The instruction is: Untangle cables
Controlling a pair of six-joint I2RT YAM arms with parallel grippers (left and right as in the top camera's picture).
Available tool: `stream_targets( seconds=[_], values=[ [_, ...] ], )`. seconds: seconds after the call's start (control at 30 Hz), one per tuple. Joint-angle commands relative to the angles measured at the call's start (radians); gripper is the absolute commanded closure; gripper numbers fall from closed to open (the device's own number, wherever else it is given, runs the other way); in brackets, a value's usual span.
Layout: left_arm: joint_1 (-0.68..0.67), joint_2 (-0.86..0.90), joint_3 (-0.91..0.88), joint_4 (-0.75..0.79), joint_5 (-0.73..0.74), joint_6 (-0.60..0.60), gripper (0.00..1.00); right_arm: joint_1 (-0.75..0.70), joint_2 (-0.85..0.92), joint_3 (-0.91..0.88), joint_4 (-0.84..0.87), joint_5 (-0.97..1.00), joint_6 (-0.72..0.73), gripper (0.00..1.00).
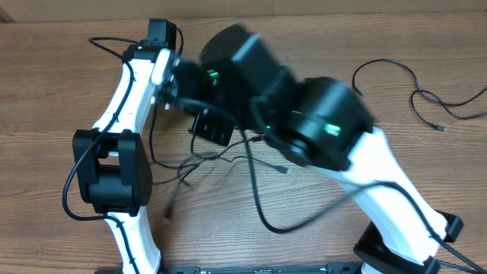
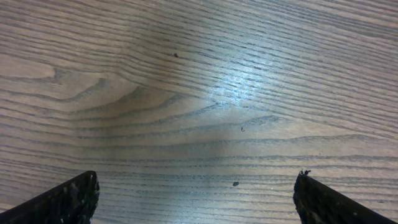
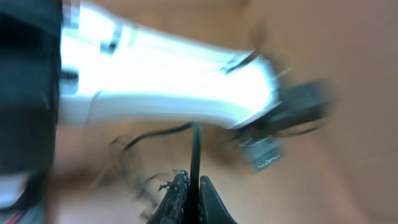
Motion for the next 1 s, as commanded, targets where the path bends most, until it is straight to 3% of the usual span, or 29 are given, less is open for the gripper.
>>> stream_targets(
  seconds=[0.0,0.27,0.63,0.77,0.87,0.93,0.97],
  values=[
    [-0.002,0.017,0.002,0.000,-0.012,0.001,0.01,0.003,-0.016,0.147,0.034,0.180,0.065,0.96],
    [-0.003,0.017,0.002,0.000,-0.012,0.001,0.00,-0.002,-0.016,0.349,0.067,0.223,0.216,0.96],
    [-0.001,0.017,0.002,0.000,-0.012,0.001,0.00,-0.069,-0.016,0.349,0.056,0.312,0.227,0.96],
    [-0.001,0.017,0.002,0.000,-0.012,0.001,0.01,-0.109,-0.014,0.320,-0.039,0.309,0.227,0.96],
    [-0.002,0.017,0.002,0.000,-0.012,0.001,0.01,-0.143,-0.014,0.258,-0.155,0.305,0.231,0.87],
    [-0.002,0.017,0.002,0.000,-0.012,0.001,0.00,-0.171,-0.014,0.178,-0.249,0.305,0.284,0.64],
    [-0.002,0.017,0.002,0.000,-0.012,0.001,0.00,-0.182,-0.014,0.141,-0.277,0.305,0.315,0.58]
  ],
)
